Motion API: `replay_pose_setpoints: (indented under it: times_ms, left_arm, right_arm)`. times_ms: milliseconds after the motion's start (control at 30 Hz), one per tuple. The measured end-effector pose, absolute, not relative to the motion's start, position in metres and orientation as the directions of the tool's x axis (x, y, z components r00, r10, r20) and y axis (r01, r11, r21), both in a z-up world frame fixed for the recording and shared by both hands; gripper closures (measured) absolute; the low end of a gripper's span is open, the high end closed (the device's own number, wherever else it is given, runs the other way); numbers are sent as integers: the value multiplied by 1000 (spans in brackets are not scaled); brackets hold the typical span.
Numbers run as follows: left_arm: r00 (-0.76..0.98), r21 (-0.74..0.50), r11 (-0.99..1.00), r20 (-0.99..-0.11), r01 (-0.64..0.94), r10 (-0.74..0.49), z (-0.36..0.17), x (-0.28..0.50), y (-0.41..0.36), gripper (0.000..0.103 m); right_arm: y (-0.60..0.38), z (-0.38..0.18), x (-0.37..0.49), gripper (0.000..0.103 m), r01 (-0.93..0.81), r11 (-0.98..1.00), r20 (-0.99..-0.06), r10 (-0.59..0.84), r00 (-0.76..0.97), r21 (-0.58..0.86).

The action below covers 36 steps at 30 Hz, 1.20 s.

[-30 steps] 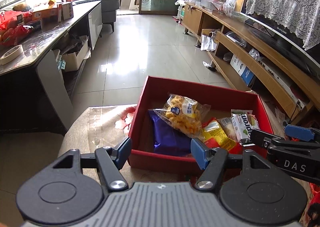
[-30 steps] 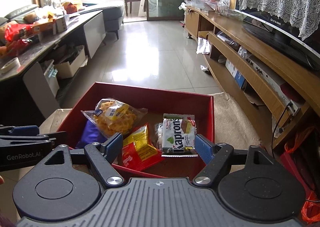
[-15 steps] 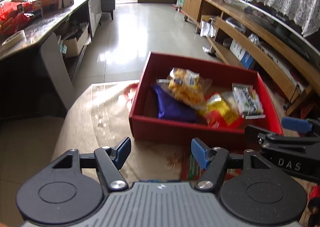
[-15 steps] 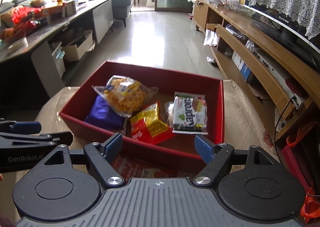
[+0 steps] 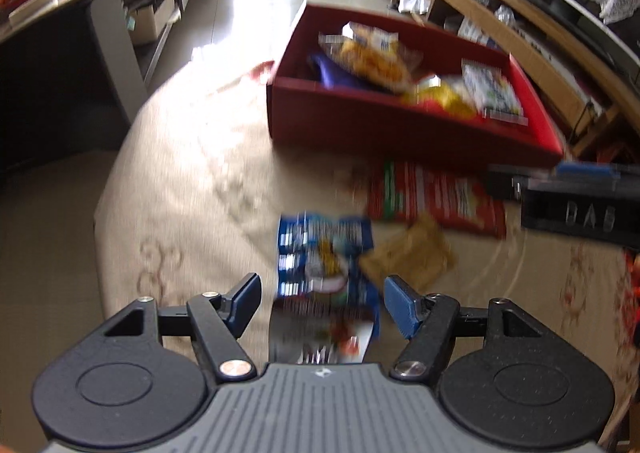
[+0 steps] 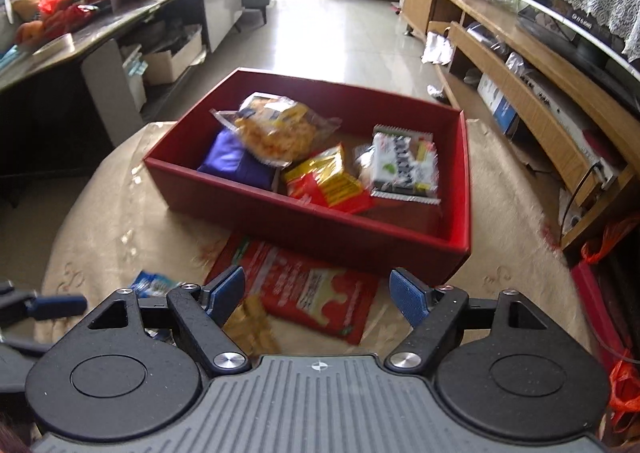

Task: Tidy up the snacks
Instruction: 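Move left tool to the white pouch and grasp it while right tool withdraws, then lift the white pouch with left tool while right tool approaches the gold bar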

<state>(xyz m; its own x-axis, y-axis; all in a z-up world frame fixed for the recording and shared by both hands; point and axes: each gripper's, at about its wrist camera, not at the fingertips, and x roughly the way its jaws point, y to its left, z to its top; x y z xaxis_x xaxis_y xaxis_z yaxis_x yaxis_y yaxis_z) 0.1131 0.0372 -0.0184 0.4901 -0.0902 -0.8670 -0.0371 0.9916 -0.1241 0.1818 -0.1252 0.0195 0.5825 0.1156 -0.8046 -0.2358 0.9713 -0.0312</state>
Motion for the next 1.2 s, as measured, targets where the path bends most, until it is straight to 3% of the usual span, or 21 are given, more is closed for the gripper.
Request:
replay_pose_setpoints:
  times_ms: [500,533,633,900,1200]
  left_arm:
    - [426,-21,1000,-905,-21,-10,-56,98,22,37]
    - [430,-15,1000,-903,-16,-7,-56,98,21,37]
    - [427,-28,1000,-904,-10,-21,-52,95,25,52]
    - [440,-95,995,-895,-35,-70,-42,87,50,54]
    - [407,-149,987,-906,-51,-116,-46,85,61,53]
  right_arm:
    - [-110,4,168,18,-288,958,-846,158,509,6]
    - [-109,2,170,18,-285,958,-850,160,503,11]
    - [-107,0,175,18,-281,960,-854,161,494,18]
    - [-80,-14,185,18,-314,949,-870,161,466,7]
    - [-54,-42,185,25,-343,890,-841,-78,536,-301]
